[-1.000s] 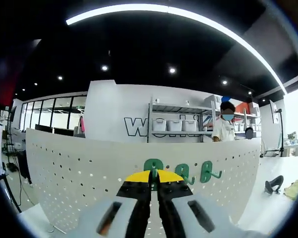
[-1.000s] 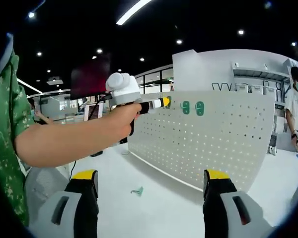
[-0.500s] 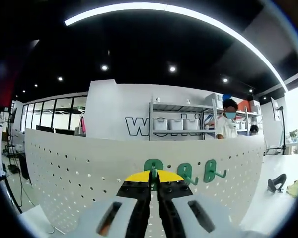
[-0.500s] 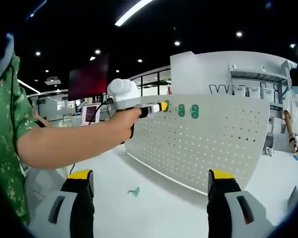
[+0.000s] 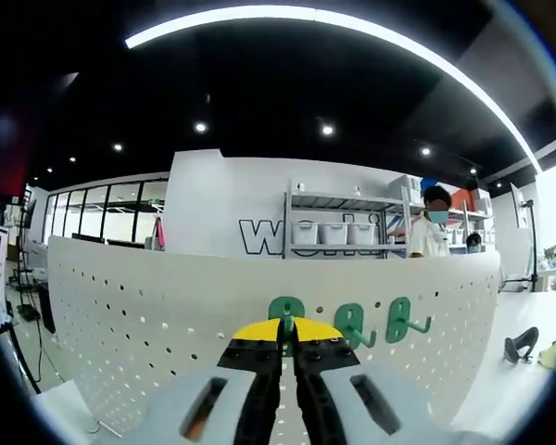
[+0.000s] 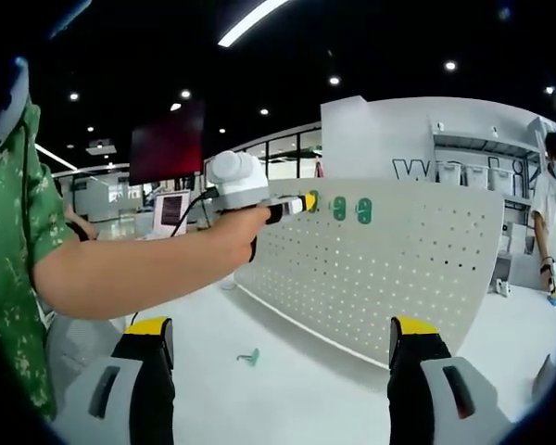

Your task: Insert the hook assembly into the mounting plate slot until the hook locks in place.

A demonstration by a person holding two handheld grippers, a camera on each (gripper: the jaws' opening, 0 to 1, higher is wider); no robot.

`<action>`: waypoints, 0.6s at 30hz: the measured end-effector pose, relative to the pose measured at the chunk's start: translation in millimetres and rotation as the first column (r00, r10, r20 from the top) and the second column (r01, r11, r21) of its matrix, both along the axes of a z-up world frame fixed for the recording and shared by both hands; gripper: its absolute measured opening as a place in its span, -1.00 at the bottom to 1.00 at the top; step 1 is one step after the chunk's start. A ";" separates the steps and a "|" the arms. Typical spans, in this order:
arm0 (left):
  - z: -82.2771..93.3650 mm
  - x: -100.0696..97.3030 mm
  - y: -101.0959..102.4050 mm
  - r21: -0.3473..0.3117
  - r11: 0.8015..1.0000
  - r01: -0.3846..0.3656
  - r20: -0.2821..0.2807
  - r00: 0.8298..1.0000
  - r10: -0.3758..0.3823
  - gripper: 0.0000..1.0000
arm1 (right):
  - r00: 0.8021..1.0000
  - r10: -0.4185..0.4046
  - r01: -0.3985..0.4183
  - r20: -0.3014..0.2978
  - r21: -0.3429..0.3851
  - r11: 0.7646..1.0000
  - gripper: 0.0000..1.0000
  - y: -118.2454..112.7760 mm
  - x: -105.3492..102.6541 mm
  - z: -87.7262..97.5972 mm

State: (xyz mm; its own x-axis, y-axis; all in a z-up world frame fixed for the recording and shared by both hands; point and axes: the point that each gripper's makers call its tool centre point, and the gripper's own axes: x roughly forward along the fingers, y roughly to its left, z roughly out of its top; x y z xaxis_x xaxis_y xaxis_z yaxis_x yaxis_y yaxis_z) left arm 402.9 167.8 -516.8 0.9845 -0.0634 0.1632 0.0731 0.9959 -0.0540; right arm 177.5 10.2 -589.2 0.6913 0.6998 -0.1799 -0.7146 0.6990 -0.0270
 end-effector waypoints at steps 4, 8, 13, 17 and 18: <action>1.5 1.0 0.1 0.000 1.000 -0.006 0.007 1.000 0.006 -0.94 | 1.000 0.000 0.000 -0.001 -0.001 1.000 0.98 -1.4 1.9 -0.6; 2.0 2.0 0.3 -0.005 1.000 -0.008 0.011 1.000 0.008 -0.94 | 1.000 0.009 -0.009 -0.001 -0.002 1.000 0.99 -0.1 2.0 -0.4; 1.9 2.7 -0.1 -0.003 1.000 -0.010 0.010 1.000 0.010 -0.94 | 1.000 0.022 -0.022 0.001 -0.008 1.000 0.99 3.1 0.5 0.3; 2.0 3.1 -0.7 -0.002 1.000 -0.009 0.011 1.000 0.009 -0.94 | 1.000 0.023 -0.023 0.005 -0.008 1.000 0.99 3.2 0.6 1.7; 1.7 3.3 -1.0 -0.002 1.000 -0.008 0.011 1.000 0.008 -0.94 | 1.000 0.022 -0.022 0.006 -0.008 1.000 0.99 3.1 0.6 1.9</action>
